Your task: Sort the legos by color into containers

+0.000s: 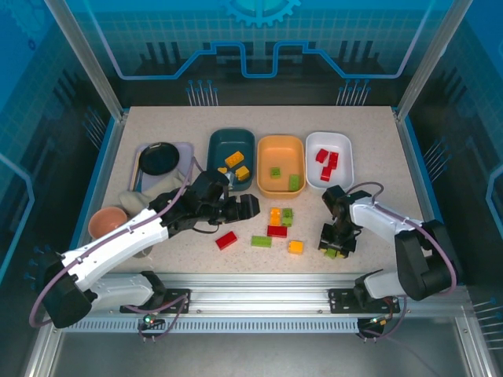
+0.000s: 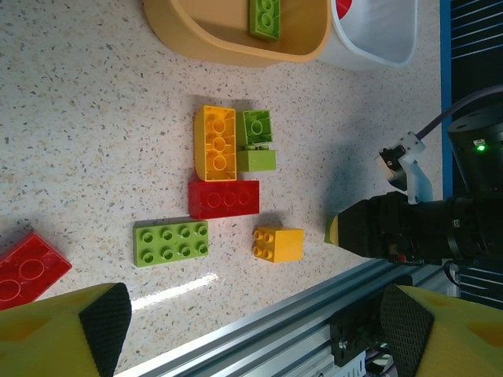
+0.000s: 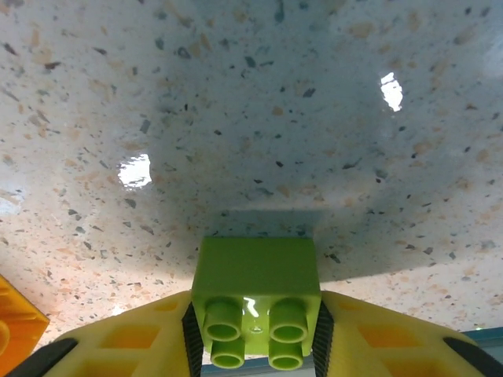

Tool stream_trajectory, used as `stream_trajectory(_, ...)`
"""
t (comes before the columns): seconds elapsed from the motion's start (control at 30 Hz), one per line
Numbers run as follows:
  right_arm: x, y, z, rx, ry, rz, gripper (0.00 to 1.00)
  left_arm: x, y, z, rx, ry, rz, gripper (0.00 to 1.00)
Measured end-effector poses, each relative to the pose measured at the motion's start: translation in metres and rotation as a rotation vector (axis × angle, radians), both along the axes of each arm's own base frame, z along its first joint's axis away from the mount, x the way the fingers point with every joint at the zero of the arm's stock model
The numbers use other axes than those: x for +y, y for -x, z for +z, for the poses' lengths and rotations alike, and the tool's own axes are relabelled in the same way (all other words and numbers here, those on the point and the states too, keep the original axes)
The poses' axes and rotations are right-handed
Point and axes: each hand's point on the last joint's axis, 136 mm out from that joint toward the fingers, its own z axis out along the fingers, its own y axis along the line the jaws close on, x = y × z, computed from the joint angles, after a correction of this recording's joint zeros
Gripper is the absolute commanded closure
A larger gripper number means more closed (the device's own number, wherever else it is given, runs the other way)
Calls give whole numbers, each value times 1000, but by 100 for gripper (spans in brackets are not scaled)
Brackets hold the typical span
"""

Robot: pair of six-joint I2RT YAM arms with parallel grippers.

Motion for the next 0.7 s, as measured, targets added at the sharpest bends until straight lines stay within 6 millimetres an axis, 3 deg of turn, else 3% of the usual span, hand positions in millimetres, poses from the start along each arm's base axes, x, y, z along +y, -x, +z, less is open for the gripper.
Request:
stream_trajectory(0.07,0,0,1,4,1,6,75,1,0,0,0,-1,1,14)
stream_trajectory(0.2,0,-9,8,-41,10,17,79,3,-1,3,-13,-1,10,14)
stream_trajectory(0.3,8,-32,35,-151,14,57,79,8,-3,8,-37,-10,34,14)
stream_trajectory(0.5,55,-137,119,-446,-36,138,79,23,-15,33,-94,-29,129,14)
stream_trajectory(0.6,83,-197,129,-499,-40,180,79,33,-24,42,-114,-31,174,14)
stream_trajectory(0.7,106,-253,119,-505,-21,219,78,44,-30,41,-108,-52,214,14)
